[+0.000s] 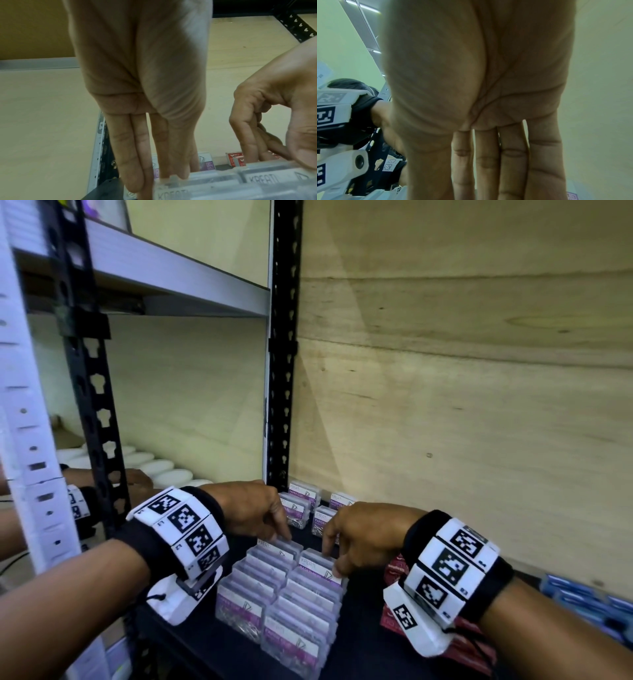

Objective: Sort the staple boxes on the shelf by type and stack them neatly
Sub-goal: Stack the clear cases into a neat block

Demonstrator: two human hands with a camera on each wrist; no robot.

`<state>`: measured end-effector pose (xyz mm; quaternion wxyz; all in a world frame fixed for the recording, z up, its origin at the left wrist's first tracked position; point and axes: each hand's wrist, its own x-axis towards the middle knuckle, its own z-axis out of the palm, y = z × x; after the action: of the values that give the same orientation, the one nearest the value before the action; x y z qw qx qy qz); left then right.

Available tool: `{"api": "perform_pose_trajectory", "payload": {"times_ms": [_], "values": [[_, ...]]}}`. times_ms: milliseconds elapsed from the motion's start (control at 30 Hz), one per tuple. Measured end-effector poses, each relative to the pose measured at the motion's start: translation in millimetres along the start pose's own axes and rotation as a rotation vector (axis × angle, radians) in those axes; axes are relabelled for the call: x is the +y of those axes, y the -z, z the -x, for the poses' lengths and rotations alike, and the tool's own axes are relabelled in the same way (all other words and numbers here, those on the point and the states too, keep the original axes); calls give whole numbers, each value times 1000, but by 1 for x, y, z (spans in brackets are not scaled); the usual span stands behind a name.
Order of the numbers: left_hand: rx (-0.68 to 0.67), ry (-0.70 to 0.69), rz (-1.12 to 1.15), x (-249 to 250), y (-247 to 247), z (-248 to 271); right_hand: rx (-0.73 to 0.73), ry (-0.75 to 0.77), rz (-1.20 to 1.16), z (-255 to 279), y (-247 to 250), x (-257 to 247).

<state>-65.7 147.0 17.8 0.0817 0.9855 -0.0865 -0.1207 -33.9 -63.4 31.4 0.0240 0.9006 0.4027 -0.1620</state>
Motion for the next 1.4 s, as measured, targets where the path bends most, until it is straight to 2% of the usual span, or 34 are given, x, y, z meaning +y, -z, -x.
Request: {"api": "perform_pose_trajectory", "payload": {"times_ms": [467, 733, 800, 933, 1033, 1233, 1400], "values": [[1, -21, 40, 2, -4, 5, -19, 27, -16, 12, -4, -4], [-90, -7, 115, -1, 3, -2, -49, 25, -1, 6, 5, 2], [-69, 14, 120, -3, 8, -5, -35, 1, 22, 0, 12, 8], [69, 47, 65, -14, 18, -23, 39, -41, 90, -18, 27, 24], [125, 72, 5, -26, 21, -41, 79, -64, 90, -37, 34, 39], [117, 55, -71, -45, 19, -72, 44, -72, 69, -70, 33, 57], [80, 9, -40, -51, 17, -88, 10, -77, -4, -90, 30, 60]]}}
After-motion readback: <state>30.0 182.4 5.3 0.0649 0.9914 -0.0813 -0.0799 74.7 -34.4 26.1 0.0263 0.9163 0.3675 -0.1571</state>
